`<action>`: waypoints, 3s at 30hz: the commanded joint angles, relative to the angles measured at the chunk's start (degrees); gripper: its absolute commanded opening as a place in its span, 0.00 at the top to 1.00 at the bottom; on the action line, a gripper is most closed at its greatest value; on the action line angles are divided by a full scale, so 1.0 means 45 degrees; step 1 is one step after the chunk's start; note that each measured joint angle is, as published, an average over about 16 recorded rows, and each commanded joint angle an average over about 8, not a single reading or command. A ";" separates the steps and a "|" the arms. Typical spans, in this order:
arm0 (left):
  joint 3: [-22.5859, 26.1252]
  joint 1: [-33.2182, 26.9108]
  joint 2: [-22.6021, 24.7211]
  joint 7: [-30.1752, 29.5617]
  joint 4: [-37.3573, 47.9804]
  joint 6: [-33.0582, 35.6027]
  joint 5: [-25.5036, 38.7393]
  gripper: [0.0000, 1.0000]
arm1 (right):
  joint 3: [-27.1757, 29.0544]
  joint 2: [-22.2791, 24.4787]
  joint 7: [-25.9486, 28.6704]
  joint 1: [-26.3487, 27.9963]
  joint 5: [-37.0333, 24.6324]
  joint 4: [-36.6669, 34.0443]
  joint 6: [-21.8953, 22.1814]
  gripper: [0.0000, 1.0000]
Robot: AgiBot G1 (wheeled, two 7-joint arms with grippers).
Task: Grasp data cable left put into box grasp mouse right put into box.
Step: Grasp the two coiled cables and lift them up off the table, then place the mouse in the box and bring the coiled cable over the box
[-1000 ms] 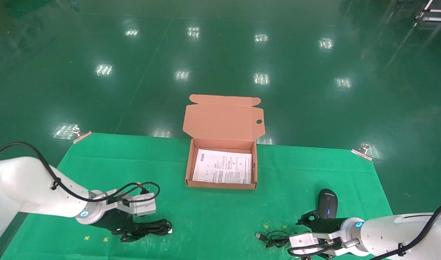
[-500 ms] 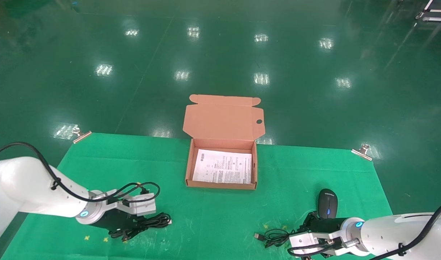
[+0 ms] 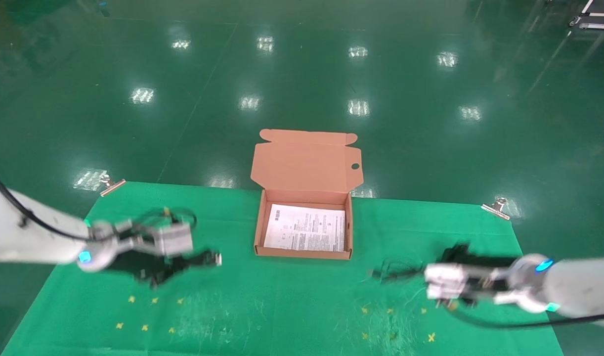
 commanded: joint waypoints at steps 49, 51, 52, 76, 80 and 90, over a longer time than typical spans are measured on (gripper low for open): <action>-0.0389 -0.0840 0.0328 -0.3504 -0.5199 -0.3181 0.4075 1.00 | 0.1459 -0.5087 -0.2454 0.4333 0.3496 -0.3693 0.2899 1.00; -0.0340 -0.0689 0.0210 -0.3644 -0.5330 -0.3039 0.4298 1.00 | 0.1409 -0.5199 -0.2598 0.4220 0.3571 -0.3906 0.2888 1.00; -0.0321 -0.0617 0.0152 -0.3733 -0.5393 -0.2962 0.4417 1.00 | 0.1383 -0.5263 -0.2670 0.4164 0.3606 -0.4028 0.2888 1.00; -0.0235 -0.0002 -0.0612 -0.5491 -0.6524 -0.1423 0.6389 1.00 | 0.0406 -0.6817 -0.4200 0.2783 0.5978 -0.7138 0.3749 1.00; -0.0237 0.0013 -0.0616 -0.5533 -0.6570 -0.1400 0.6424 1.00 | -0.0087 -0.6839 -0.3889 0.2554 0.6631 -0.7669 0.4328 1.00; -0.0240 0.0025 -0.0620 -0.5562 -0.6606 -0.1380 0.6452 1.00 | -0.1407 -0.6866 -0.2565 0.2658 0.7484 -0.9669 0.5401 0.72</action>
